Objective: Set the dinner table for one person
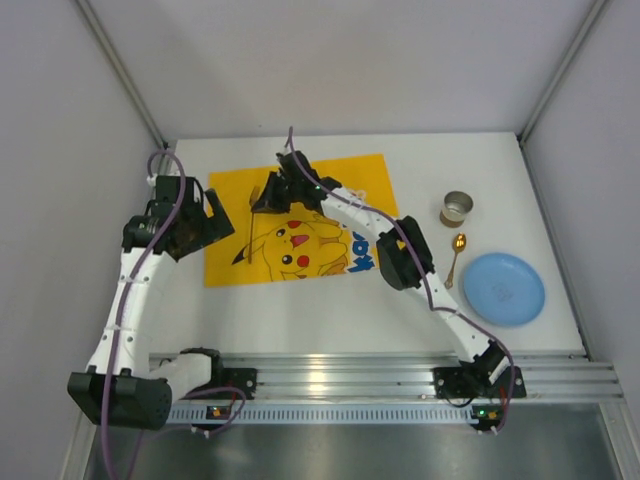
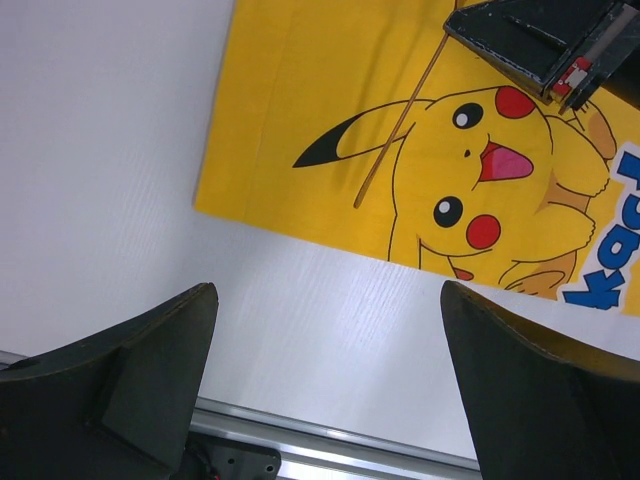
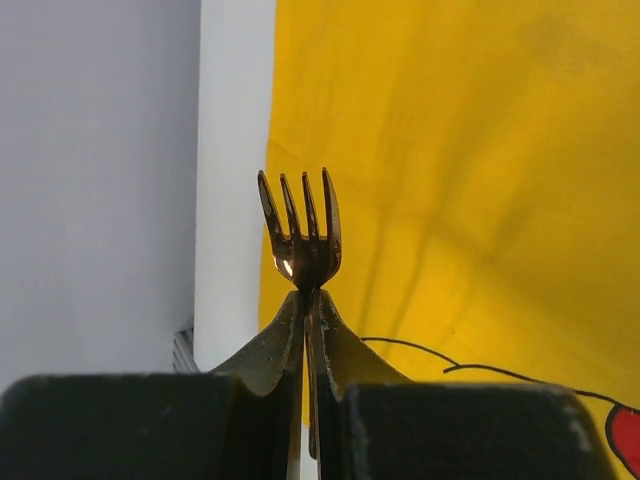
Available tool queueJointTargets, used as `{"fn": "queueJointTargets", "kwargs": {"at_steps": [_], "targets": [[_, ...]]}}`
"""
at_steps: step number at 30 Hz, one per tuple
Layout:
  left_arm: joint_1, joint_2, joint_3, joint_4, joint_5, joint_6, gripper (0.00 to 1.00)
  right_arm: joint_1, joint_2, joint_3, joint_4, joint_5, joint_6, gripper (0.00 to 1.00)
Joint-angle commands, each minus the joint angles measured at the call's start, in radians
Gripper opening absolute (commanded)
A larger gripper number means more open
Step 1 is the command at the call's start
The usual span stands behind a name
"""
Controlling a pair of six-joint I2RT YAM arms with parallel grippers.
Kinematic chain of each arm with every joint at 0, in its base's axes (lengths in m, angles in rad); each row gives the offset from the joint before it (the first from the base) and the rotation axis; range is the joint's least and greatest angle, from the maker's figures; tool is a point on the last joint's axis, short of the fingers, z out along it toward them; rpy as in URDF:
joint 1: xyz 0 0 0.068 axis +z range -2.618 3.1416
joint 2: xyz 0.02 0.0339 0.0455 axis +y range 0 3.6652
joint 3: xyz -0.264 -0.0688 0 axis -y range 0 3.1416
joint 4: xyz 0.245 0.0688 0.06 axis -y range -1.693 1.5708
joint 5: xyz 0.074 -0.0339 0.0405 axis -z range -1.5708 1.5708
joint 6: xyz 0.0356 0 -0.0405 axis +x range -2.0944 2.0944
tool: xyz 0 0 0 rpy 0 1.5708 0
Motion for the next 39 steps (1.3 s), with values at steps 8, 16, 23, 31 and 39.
{"fn": "queueJointTargets", "kwargs": {"at_steps": [8,16,23,31,39], "targets": [[0.004,-0.006,0.062,-0.069,-0.022,-0.005,0.99,0.056,0.064,0.050,0.049,0.022,-0.057,0.41],[0.002,0.034,0.075,-0.028,0.014,-0.003,0.99,0.020,-0.078,-0.023,0.072,0.015,-0.142,0.79],[-0.091,0.166,0.061,0.154,0.096,-0.014,0.99,-0.199,-0.593,-0.483,0.075,0.024,-0.247,0.91],[-0.280,0.581,0.211,0.322,0.211,-0.069,0.98,-0.531,-1.079,-0.861,-0.329,0.329,-0.470,0.92],[-0.400,0.853,0.387,0.306,0.180,-0.031,0.98,-0.711,-1.324,-1.127,-0.485,0.338,-0.456,0.79]]}}
